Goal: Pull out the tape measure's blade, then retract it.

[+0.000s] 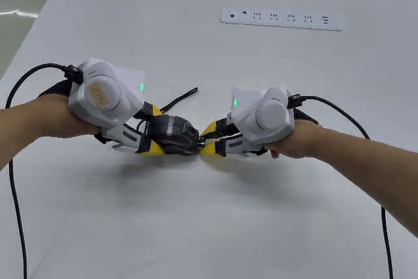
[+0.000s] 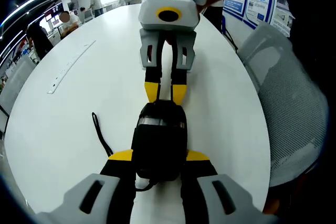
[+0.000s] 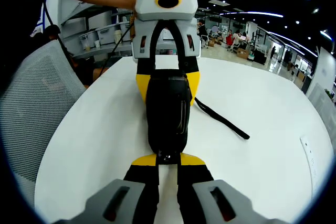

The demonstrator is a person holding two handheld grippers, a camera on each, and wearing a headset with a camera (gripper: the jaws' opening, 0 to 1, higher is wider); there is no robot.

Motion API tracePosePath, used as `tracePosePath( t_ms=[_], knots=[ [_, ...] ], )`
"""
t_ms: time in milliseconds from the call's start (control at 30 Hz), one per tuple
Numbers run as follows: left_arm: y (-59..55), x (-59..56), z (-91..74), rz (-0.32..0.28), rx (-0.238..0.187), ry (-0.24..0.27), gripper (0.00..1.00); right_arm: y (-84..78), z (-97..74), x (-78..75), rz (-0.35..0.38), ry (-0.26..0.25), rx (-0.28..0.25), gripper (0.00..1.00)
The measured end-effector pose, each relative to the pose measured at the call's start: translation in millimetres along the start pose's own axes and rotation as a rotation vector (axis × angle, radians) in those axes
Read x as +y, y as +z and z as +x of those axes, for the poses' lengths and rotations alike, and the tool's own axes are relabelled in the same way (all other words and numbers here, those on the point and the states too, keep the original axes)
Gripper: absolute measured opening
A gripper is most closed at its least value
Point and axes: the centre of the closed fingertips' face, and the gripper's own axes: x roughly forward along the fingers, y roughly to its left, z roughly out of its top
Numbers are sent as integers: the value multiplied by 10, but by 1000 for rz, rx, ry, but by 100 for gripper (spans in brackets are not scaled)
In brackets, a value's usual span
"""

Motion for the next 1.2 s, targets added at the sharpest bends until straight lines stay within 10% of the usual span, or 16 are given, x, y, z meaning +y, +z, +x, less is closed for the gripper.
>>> tracePosePath(
  t_ms=[1200],
  knots=[
    [-11, 0, 10, 6, 1, 8, 27, -57, -66, 10, -14, -3, 13, 11]
  ],
)
